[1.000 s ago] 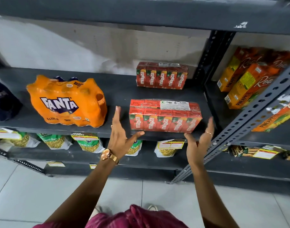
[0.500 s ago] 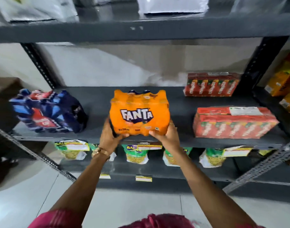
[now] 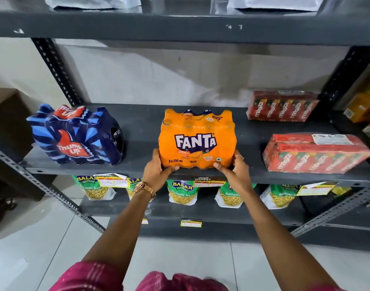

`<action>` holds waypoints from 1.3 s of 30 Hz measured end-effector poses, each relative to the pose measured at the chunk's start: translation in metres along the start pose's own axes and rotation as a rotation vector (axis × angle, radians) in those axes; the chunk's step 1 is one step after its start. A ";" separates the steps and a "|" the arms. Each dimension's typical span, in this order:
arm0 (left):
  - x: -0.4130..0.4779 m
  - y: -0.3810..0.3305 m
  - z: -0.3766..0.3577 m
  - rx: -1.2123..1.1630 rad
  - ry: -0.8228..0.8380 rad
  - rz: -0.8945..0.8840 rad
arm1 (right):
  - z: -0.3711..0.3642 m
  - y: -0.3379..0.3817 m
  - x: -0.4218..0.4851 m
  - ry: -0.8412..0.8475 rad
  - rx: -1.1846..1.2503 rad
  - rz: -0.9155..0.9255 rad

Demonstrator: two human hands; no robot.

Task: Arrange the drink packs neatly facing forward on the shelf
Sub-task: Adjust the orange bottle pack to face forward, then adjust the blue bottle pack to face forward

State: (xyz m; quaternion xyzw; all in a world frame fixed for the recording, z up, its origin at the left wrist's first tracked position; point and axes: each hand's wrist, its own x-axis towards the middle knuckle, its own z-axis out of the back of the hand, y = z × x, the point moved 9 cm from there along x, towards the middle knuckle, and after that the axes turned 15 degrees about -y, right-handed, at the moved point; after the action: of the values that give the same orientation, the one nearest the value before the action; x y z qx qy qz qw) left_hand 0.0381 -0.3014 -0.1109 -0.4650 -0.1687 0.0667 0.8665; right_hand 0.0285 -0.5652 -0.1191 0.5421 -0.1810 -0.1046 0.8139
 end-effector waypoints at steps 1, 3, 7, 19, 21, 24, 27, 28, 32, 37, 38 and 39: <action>0.000 0.000 0.000 0.004 -0.001 -0.001 | 0.000 0.000 0.000 0.004 -0.003 -0.001; 0.000 0.001 0.000 0.024 0.008 -0.013 | 0.000 0.000 -0.001 0.004 0.003 0.001; 0.000 0.001 -0.002 0.046 0.026 -0.009 | 0.000 -0.001 0.000 0.017 0.024 0.007; -0.029 -0.008 0.046 -0.013 -0.192 -0.212 | 0.030 0.047 -0.040 -0.311 0.029 0.260; -0.036 -0.009 0.085 0.010 -0.363 -0.404 | 0.020 0.084 -0.070 -0.348 0.039 0.478; -0.026 0.011 0.150 0.009 -0.586 -0.449 | -0.046 0.127 -0.102 -0.078 0.045 0.655; 0.009 0.057 0.202 -0.005 -0.616 -0.317 | -0.134 0.145 -0.116 0.166 0.018 0.584; 0.023 0.078 0.220 -0.012 -0.593 -0.260 | -0.164 0.149 -0.118 0.196 0.003 0.504; 0.066 0.134 0.260 0.037 -0.503 -0.154 | -0.251 0.145 -0.112 0.290 -0.029 0.080; 0.111 0.186 0.264 0.036 -0.223 0.043 | -0.290 0.152 -0.111 0.126 0.025 0.090; 0.115 0.190 0.265 0.056 -0.176 0.030 | -0.291 0.153 -0.112 0.078 0.027 0.097; 0.115 0.191 0.265 0.062 -0.146 0.030 | -0.290 0.151 -0.112 0.044 0.034 0.106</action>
State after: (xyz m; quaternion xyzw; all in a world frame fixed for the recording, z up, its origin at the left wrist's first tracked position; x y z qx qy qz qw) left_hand 0.0598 0.0443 -0.1073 -0.4343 -0.2225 0.1187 0.8647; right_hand 0.0411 -0.2203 -0.1010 0.5479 -0.1930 -0.0464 0.8126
